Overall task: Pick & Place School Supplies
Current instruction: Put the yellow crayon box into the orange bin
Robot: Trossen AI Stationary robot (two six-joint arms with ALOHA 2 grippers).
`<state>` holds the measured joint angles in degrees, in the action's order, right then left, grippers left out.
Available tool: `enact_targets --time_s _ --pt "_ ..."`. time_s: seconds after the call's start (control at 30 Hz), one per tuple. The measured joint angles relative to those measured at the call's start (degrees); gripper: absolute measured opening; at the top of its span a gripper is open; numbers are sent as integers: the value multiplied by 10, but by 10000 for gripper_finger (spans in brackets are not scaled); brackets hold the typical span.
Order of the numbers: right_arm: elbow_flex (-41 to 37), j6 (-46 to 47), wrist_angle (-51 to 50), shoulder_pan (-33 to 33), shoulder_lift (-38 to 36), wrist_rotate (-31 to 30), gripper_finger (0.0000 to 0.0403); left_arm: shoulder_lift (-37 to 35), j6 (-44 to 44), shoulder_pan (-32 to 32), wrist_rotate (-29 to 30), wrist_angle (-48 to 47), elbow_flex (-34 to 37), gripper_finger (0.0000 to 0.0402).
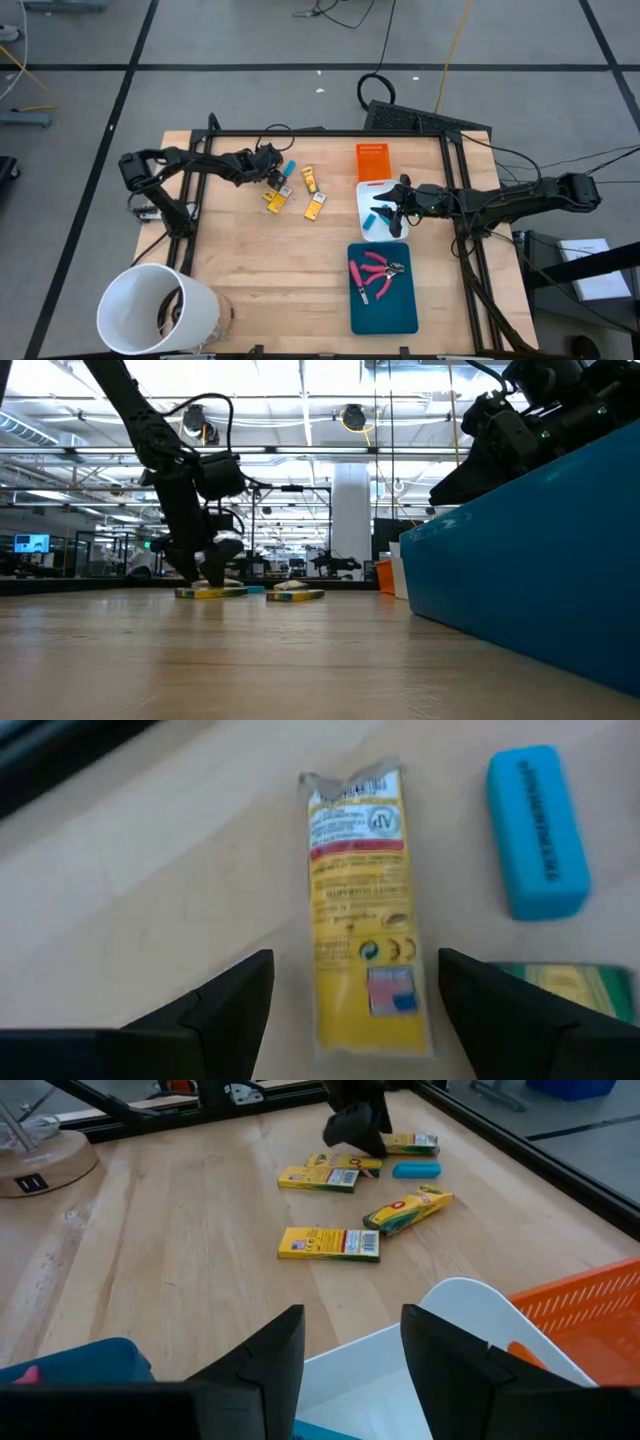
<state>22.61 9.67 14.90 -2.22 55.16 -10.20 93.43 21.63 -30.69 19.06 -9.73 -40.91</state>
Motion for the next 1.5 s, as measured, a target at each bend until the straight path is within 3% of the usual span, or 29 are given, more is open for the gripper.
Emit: enact_targets --time_s 0.23,0.53,0.67,0.87,1.03,1.27,1.5 --pt "0 1 2 0 0 0 156 28 9 -3 -6 18 -2 267" --pt "0 1 3 0 0 0 155 24 4 -3 -11 11 -1 122" --pt "0 1 16 0 0 -1 155 -1 -31 0 -11 4 1 84" --pt "0 2 70 0 0 -1 155 -80 -149 40 -10 8 1 86" --pt "0 28 116 0 0 -2 155 -119 -288 125 3 54 1 98" --pt "0 47 130 0 18 -2 157 -107 -498 265 53 219 0 77" --pt "1 69 257 0 101 -2 190 -74 -625 352 113 366 0 96"
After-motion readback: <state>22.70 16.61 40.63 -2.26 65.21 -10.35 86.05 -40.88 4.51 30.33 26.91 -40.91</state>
